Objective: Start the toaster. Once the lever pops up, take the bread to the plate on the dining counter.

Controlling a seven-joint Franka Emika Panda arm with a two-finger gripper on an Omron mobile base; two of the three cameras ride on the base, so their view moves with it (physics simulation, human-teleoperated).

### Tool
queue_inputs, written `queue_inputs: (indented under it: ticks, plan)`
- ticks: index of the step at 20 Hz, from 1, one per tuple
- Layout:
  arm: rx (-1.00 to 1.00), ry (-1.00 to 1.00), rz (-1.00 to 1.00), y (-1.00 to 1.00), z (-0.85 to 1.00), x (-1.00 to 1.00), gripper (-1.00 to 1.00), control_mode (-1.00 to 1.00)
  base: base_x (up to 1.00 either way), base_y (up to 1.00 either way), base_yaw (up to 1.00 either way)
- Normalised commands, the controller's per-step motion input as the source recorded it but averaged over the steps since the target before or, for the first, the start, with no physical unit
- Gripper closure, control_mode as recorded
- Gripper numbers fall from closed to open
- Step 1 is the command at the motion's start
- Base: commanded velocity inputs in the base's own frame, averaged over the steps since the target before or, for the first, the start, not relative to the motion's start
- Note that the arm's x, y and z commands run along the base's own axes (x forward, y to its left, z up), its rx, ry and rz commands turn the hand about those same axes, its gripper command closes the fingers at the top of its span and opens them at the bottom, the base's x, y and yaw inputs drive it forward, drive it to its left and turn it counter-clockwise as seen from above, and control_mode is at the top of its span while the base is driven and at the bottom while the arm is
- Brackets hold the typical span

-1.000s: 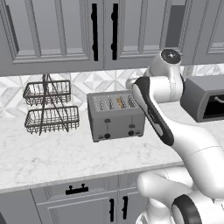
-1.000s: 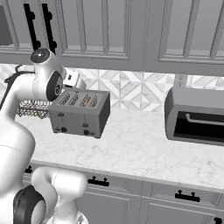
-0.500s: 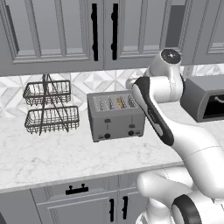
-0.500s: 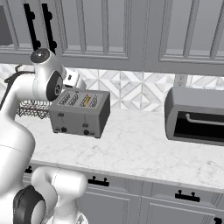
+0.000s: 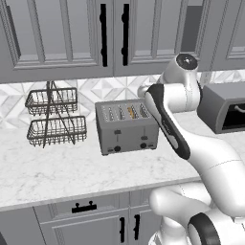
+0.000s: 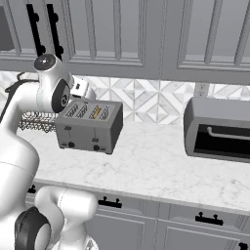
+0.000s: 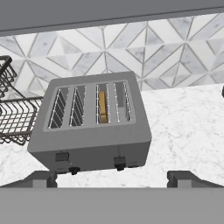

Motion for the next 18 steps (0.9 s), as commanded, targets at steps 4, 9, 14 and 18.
queue_inputs:
  ticks: [4,9,14,18]
  plan:
    - [0.0,0.0,0.0,0.0,0.0,0.0,-1.0,-1.0,0.0,0.0,0.0]
    - [0.0,0.0,0.0,0.0,0.0,0.0,-1.0,-1.0,0.0,0.0,0.0]
    - [0.0,0.0,0.0,0.0,0.0,0.0,-1.0,-1.0,0.0,0.0,0.0]
    - [0.0,0.0,0.0,0.0,0.0,0.0,-1.0,-1.0,0.0,0.0,0.0]
